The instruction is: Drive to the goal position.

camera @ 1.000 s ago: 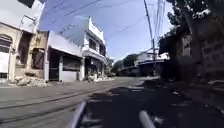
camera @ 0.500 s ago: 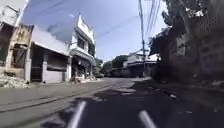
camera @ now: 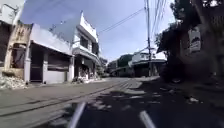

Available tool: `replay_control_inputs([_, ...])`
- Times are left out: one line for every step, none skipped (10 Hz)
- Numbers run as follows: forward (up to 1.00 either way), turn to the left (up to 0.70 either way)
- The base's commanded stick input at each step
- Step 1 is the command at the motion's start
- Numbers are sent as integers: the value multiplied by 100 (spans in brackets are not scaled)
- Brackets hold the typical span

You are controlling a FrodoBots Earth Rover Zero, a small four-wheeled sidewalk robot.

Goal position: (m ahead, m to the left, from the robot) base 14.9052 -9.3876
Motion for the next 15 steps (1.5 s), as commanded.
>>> replay_control_inputs([99,-40])
replay_control_inputs([99,-38])
replay_control_inputs([99,-28])
replay_control_inputs([99,-16])
replay_control_inputs([99,-4])
replay_control_inputs([99,0])
replay_control_inputs([99,0])
replay_control_inputs([99,0])
replay_control_inputs([99,-2])
replay_control_inputs([99,0])
replay_control_inputs([99,0])
replay_control_inputs([99,-1])
replay_control_inputs([99,-2])
replay_control_inputs([99,-2])
replay_control_inputs([99,-2])
